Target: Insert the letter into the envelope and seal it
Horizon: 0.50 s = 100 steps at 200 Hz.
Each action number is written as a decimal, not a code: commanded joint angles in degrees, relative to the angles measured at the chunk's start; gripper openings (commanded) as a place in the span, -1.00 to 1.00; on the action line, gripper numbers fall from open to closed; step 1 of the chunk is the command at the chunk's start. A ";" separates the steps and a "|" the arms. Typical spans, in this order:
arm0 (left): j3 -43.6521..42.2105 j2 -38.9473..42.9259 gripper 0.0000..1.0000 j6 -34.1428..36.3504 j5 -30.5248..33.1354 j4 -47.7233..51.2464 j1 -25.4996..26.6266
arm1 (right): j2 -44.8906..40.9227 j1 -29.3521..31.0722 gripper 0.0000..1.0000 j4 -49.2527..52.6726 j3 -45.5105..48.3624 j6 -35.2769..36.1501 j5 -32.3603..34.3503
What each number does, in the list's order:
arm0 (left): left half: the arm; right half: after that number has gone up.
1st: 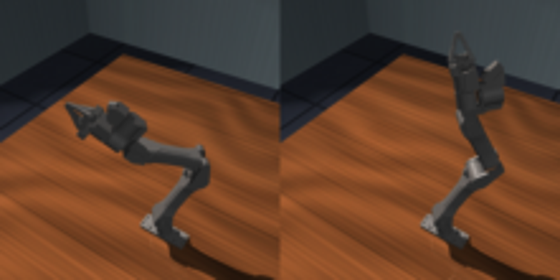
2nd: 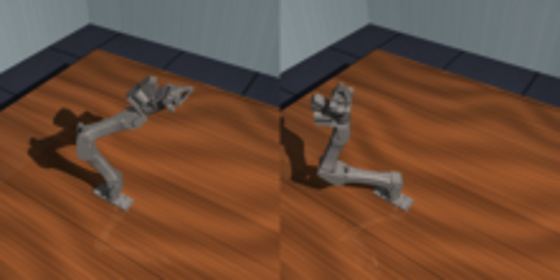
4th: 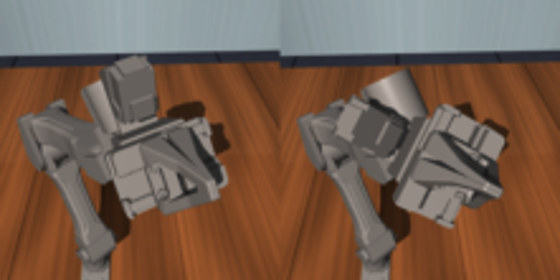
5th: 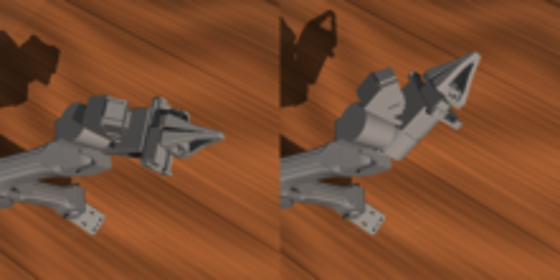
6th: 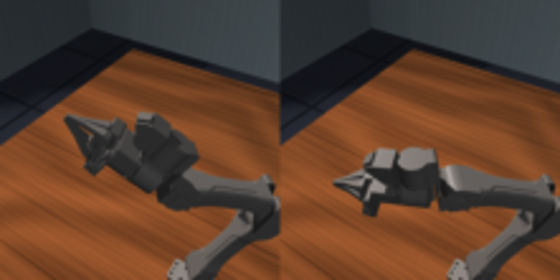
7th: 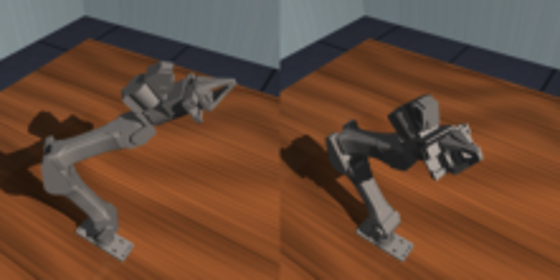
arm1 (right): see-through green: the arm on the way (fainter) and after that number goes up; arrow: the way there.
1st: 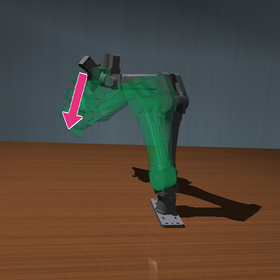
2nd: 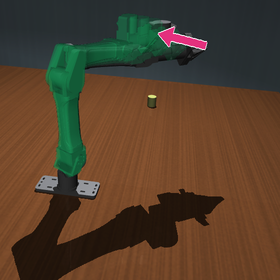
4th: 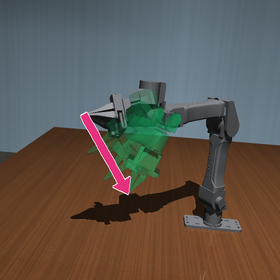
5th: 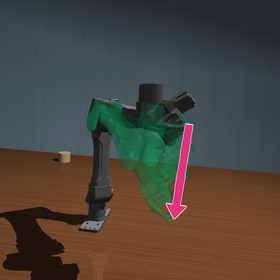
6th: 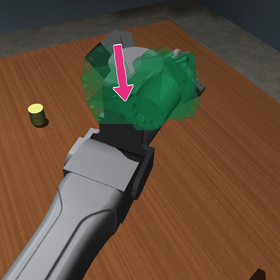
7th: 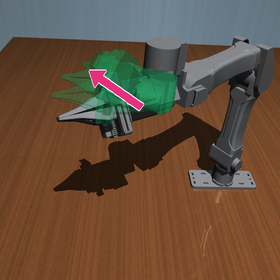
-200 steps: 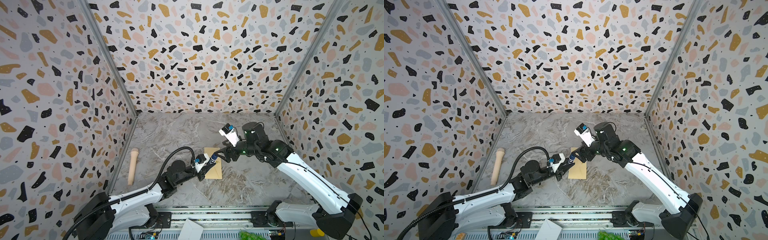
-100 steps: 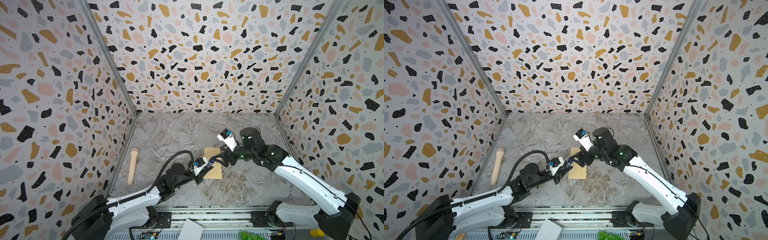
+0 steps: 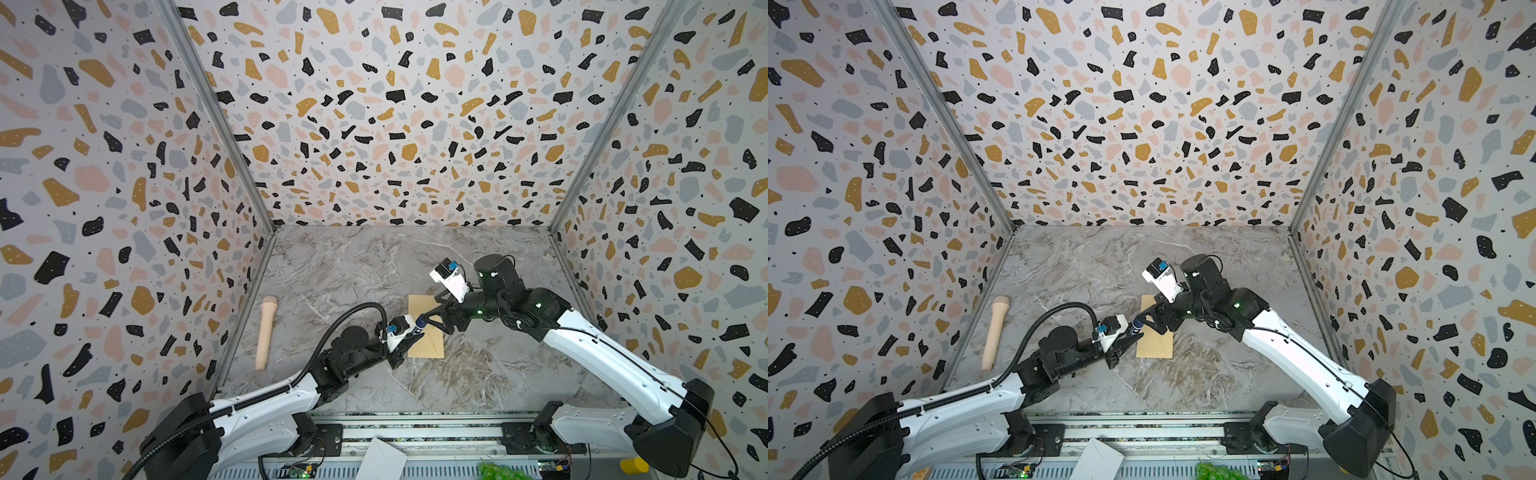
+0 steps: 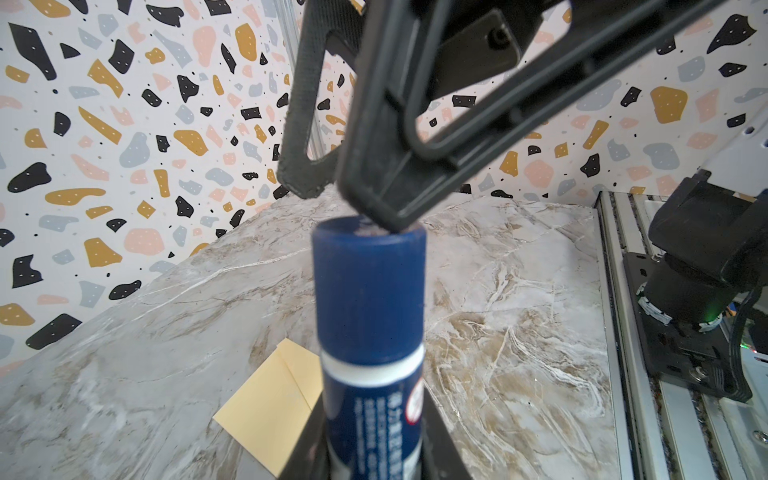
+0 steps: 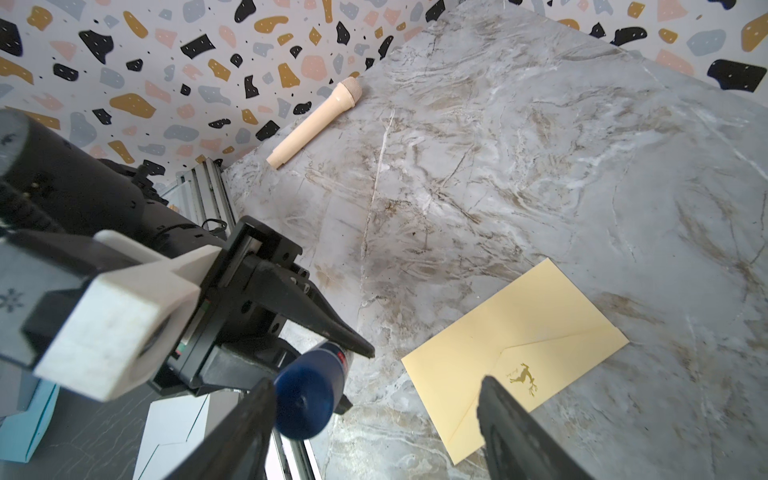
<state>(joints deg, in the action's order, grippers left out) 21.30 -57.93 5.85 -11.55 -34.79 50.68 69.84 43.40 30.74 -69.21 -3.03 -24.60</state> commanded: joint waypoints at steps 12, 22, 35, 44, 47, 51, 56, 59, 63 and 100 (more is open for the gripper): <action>7.07 1.28 -1.00 5.43 -6.52 -1.19 0.02 | -3.59 -0.09 0.55 7.09 -7.74 7.87 2.71; 8.11 0.92 -1.00 6.76 -7.87 2.10 -0.03 | -5.53 -0.41 0.56 6.93 -8.46 11.21 1.46; 9.37 0.31 -1.00 8.59 -9.57 5.63 0.00 | -7.25 -0.42 0.48 8.47 -8.91 17.43 -1.87; 10.55 -0.24 -1.00 10.61 -10.53 8.46 -0.01 | -7.81 -0.42 0.37 10.40 -9.10 21.67 -4.21; 10.93 -0.45 -1.00 11.14 -10.67 9.19 0.03 | -7.99 -0.42 0.35 10.97 -8.98 22.99 -4.75; 11.28 -0.83 -1.00 11.72 -10.88 10.04 0.04 | -8.22 -0.31 0.33 11.72 -8.73 24.32 -5.23; 11.79 -1.18 -1.00 12.47 -11.27 11.01 -0.01 | -8.33 -0.31 0.31 12.60 -8.60 25.75 -5.45; 12.03 -1.44 -1.00 13.12 -11.46 11.59 -0.05 | -8.44 -0.33 0.31 13.11 -8.64 26.63 -5.41; 12.37 -1.75 -1.00 13.81 -11.54 12.33 0.01 | -8.41 -0.28 0.31 13.79 -8.73 27.51 -5.10; 13.15 -4.70 -1.00 16.83 -14.57 14.23 -0.66 | -8.85 0.12 0.32 16.44 -8.20 36.37 -3.70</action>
<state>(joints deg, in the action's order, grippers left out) 33.23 -61.21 18.92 -22.24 -22.09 50.68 60.84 43.09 42.85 -76.99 23.99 -27.55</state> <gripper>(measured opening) 0.246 0.662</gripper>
